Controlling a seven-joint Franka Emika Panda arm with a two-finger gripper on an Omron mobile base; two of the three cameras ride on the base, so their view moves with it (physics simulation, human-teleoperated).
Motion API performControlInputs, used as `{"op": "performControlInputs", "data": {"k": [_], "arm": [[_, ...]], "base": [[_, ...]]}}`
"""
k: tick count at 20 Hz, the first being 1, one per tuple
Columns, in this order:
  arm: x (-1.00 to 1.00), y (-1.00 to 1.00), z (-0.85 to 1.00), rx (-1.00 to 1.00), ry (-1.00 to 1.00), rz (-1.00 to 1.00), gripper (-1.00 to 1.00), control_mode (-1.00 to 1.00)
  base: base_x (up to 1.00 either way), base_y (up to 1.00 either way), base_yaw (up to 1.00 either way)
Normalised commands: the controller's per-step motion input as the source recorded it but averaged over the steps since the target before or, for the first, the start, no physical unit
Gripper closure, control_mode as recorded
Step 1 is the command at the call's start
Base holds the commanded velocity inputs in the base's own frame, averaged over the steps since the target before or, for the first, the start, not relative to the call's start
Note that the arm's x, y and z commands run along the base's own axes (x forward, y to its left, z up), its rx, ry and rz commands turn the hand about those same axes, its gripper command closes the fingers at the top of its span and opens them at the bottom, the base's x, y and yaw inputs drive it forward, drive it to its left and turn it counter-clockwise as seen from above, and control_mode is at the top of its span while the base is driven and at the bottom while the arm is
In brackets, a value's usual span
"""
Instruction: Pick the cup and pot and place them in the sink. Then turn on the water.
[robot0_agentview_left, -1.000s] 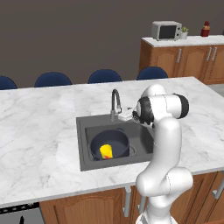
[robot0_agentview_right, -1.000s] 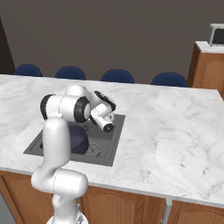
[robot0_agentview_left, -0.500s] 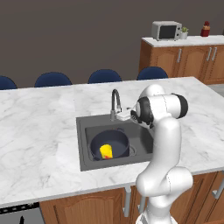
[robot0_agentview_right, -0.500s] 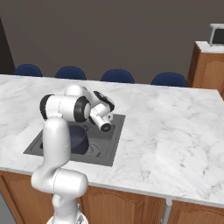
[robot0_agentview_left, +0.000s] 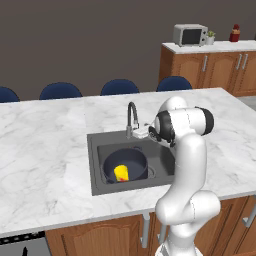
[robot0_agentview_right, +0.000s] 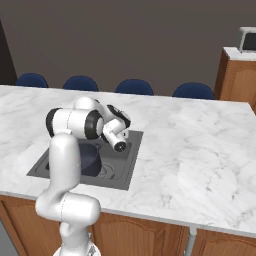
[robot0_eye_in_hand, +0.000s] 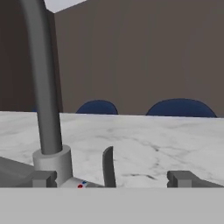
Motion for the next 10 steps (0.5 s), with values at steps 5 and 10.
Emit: {"op": "performControlInputs", "data": {"k": [5,10], "arm": [[0.04,0.00,-0.01,0.00,0.00,0.00,-1.00,-1.00],[0.04,0.00,0.00,0.00,0.00,0.00,-1.00,-1.00]], "base": [[0.00,0.00,0.00],[0.00,0.00,0.00]]}}
